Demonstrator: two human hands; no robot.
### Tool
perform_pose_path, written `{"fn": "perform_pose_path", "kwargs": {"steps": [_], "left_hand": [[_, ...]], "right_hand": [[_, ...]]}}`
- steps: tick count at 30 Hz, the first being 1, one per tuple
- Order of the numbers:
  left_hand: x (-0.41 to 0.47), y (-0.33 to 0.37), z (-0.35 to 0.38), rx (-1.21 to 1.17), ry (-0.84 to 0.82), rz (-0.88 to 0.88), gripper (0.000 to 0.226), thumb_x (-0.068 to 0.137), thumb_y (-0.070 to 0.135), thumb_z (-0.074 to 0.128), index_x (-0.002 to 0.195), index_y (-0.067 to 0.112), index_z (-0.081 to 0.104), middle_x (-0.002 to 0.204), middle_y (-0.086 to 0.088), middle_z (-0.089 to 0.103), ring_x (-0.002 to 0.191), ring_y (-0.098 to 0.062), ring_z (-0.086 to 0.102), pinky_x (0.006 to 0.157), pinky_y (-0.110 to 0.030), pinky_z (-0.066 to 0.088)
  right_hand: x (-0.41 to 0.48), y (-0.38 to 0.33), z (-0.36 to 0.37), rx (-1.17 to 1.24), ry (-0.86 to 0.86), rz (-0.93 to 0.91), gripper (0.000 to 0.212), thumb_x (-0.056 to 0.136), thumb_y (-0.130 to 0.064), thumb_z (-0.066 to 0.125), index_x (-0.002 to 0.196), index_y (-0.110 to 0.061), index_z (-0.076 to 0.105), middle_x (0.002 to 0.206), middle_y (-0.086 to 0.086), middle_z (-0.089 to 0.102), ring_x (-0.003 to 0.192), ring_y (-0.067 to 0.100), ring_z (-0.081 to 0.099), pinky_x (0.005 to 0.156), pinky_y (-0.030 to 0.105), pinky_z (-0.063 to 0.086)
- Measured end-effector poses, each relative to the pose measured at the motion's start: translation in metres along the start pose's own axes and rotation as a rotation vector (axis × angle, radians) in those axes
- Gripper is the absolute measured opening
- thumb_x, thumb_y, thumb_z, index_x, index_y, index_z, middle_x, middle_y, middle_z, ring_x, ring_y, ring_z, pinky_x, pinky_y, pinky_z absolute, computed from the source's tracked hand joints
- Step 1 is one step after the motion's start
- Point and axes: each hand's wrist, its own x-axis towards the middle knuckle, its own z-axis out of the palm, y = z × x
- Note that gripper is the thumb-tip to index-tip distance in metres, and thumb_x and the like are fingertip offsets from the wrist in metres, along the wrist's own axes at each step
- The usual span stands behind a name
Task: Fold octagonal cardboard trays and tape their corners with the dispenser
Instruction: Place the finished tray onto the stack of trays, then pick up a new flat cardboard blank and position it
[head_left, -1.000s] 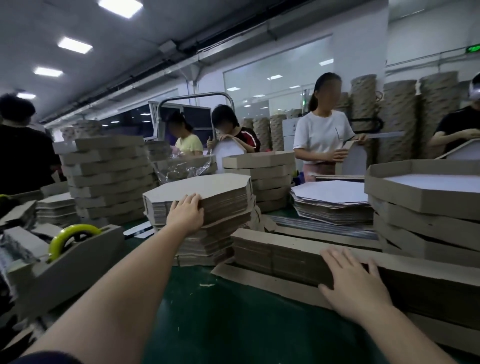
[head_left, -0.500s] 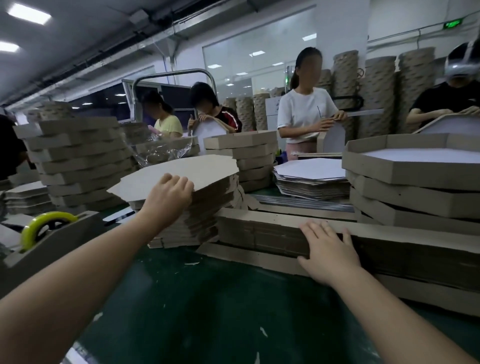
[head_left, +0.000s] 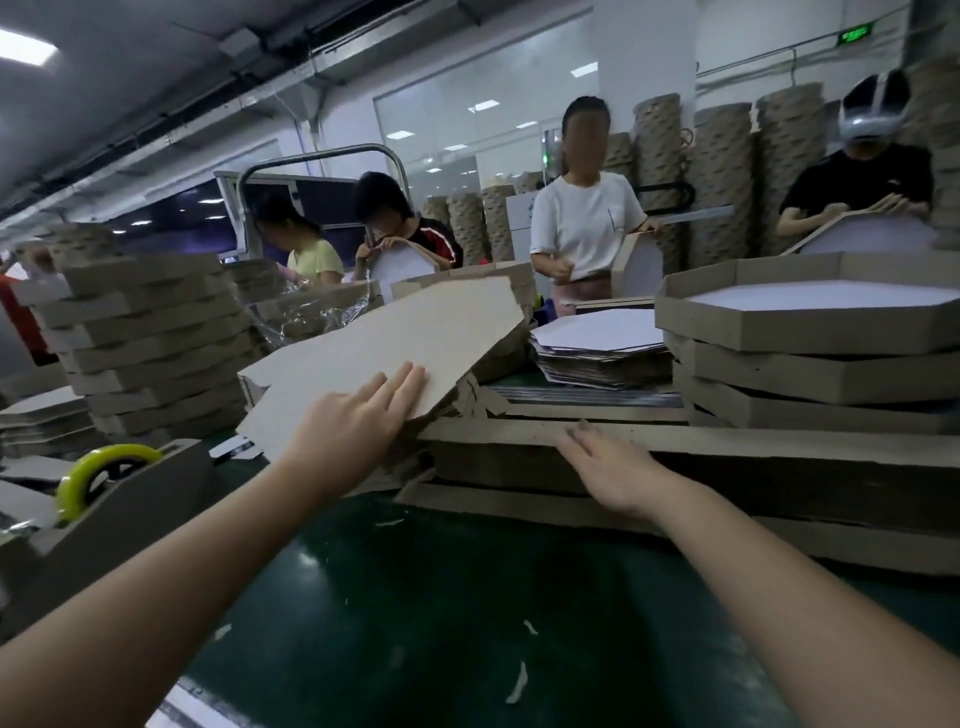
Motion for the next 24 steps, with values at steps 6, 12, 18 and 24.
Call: {"fn": "perform_pose_path", "kwargs": {"steps": [6,12,18,24], "left_hand": [[-0.06,0.046,-0.056,-0.075,0.346,0.168,0.042,0.091,-0.002,0.036,0.126,-0.006,0.059,0.13,-0.017,0.06,0.11,-0.028,0.065,0.081,-0.039,0.058],[-0.109,0.093,-0.086,-0.144,0.274,0.214,0.044,0.095,-0.004,0.026,0.124,-0.007,0.06,0.13,-0.02,0.059,0.115,-0.029,0.062,0.083,-0.042,0.058],[-0.15,0.125,-0.1,-0.626,-0.194,0.353,0.063,0.097,0.059,0.021,0.154,0.031,0.021,0.161,0.01,0.014,0.149,-0.022,0.012,0.117,-0.043,0.019],[-0.115,0.1,-0.045,-0.785,-0.345,-0.449,0.068,0.097,0.062,0.027,0.154,0.033,0.004,0.163,0.008,-0.005,0.15,-0.019,-0.006,0.119,-0.053,0.001]], "right_hand": [[-0.066,-0.063,-0.01,1.432,0.085,-0.226,0.051,0.092,-0.062,0.043,0.13,-0.031,0.058,0.129,-0.006,0.063,0.122,0.02,0.058,0.101,0.048,0.043],[-0.146,-0.069,-0.001,1.609,0.392,-0.088,0.027,0.086,-0.011,0.06,0.113,-0.014,0.064,0.098,0.006,0.074,0.094,0.027,0.07,0.067,0.041,0.058],[-0.234,-0.037,0.02,1.519,0.617,0.145,0.031,0.084,0.01,0.049,0.097,-0.011,0.069,0.084,0.005,0.075,0.07,0.019,0.071,0.056,0.037,0.056],[-0.319,-0.001,0.026,1.525,0.589,0.157,0.036,0.083,0.013,0.049,0.104,-0.012,0.066,0.09,0.009,0.074,0.068,0.021,0.069,0.051,0.034,0.054]]}}
